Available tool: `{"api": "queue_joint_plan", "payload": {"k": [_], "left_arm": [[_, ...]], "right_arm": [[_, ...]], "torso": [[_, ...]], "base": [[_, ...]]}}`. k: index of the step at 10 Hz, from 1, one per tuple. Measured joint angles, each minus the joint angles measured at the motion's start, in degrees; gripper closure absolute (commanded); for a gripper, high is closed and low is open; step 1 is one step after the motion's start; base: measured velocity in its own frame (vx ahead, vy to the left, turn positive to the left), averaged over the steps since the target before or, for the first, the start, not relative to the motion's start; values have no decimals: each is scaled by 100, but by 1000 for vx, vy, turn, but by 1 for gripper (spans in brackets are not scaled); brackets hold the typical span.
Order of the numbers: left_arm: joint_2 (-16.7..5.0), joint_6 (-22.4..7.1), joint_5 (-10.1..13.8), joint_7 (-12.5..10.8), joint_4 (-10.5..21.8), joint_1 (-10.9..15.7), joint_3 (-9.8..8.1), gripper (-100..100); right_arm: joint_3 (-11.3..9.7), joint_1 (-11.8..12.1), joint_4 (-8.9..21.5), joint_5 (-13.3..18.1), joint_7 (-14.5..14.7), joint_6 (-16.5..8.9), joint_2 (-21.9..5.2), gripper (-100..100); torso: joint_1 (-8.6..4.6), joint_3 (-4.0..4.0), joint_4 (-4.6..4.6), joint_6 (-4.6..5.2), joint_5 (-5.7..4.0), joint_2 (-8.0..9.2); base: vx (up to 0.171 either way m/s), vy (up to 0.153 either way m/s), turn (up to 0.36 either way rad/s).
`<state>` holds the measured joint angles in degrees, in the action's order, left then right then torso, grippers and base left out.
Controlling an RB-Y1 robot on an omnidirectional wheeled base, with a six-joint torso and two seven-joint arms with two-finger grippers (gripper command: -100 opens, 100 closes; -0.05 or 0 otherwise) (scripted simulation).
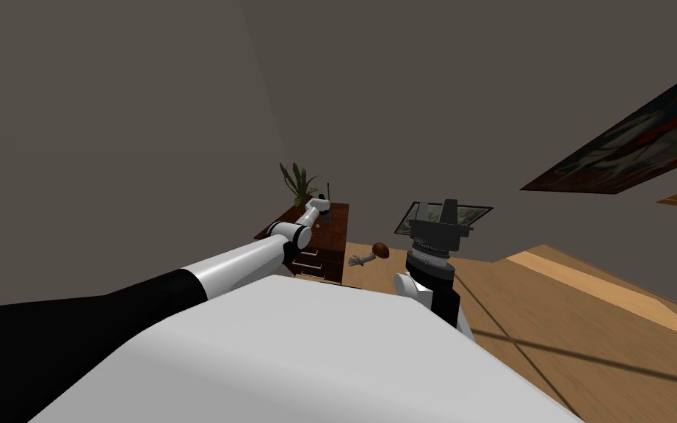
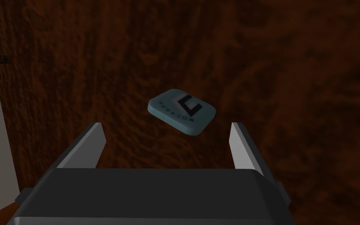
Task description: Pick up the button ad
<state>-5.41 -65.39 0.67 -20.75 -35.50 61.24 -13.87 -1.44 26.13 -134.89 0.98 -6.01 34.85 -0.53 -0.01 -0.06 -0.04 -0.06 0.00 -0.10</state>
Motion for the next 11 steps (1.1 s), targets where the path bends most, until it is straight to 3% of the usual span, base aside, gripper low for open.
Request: {"api": "queue_joint_plan", "payload": {"k": [1,2,6,7,8,10,11], "left_arm": [[11,130,1,6,68,-57,12,-100],[13,158,1,7,76,-61,14,100],[13,157,1,5,73,-59,13,100],[12,158,1,5,73,-58,13,0],[12,159,1,5,72,-58,13,100],[-2,-16,-4,-7,-18,40,-2,100],[-2,-37,-5,-11,-23,47,-3,0]], "right_arm": [[0,0,0,0,0,0,0,0],[0,0,0,0,0,0,0,0],[0,0,0,0,0,0,0,0],[0,0,0,0,0,0,0,0],[0,0,0,0,0,0,0,0],[0,-1,0,0,0,0,0,0],[0,-1,0,0,0,0,0,0]], "torso": [[-3,-7,-2,0,-1,-12],[0,-4,-1,0,-1,-5],[5,1,-1,1,1,5],[5,2,-1,1,1,6],[5,2,-1,1,1,6],[9,15,5,1,1,29],[7,12,3,1,1,22]], "base": [[36,-9,2],[0,0,0],[0,0,0],[0,0,0],[-43,9,5],[-45,9,2],[0,0,0]]}}
